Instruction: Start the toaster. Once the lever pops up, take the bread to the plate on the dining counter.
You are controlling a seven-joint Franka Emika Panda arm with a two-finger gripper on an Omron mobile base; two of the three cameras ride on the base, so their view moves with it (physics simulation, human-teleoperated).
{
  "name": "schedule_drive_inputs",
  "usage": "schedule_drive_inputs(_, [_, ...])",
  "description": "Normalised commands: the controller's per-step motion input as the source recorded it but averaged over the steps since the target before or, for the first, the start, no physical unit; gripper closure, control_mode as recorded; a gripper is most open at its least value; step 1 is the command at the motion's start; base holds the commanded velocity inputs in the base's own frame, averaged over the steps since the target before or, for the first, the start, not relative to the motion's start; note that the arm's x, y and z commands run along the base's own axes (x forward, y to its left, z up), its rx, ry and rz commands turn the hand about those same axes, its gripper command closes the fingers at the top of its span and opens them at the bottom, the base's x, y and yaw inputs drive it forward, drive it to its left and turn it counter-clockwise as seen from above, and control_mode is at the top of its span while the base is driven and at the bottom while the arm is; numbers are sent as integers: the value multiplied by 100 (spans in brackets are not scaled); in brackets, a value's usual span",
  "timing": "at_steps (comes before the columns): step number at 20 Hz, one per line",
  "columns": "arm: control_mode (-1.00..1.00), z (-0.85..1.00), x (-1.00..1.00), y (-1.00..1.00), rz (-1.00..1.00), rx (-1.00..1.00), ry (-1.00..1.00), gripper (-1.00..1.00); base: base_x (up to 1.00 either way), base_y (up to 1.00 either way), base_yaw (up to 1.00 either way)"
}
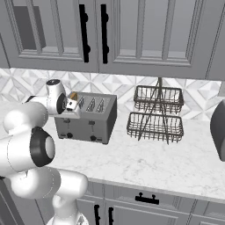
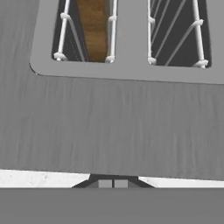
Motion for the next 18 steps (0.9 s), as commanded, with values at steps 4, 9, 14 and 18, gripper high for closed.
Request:
schedule_drive_inputs(4, [-100,-64,0,-1,0,0,0,100,0,0,0])
schedule_drive_inputs(9, [-100,-87,0,-12,0,0,0,100,0,0,0])
schedule_drive_inputs(14, [-100,-100,-5,-23,0,-1,0,100,0,0,0])
schedule_drive_inputs(18, [-100,-100,-10,-21,0,-2,4,100,0,0,0])
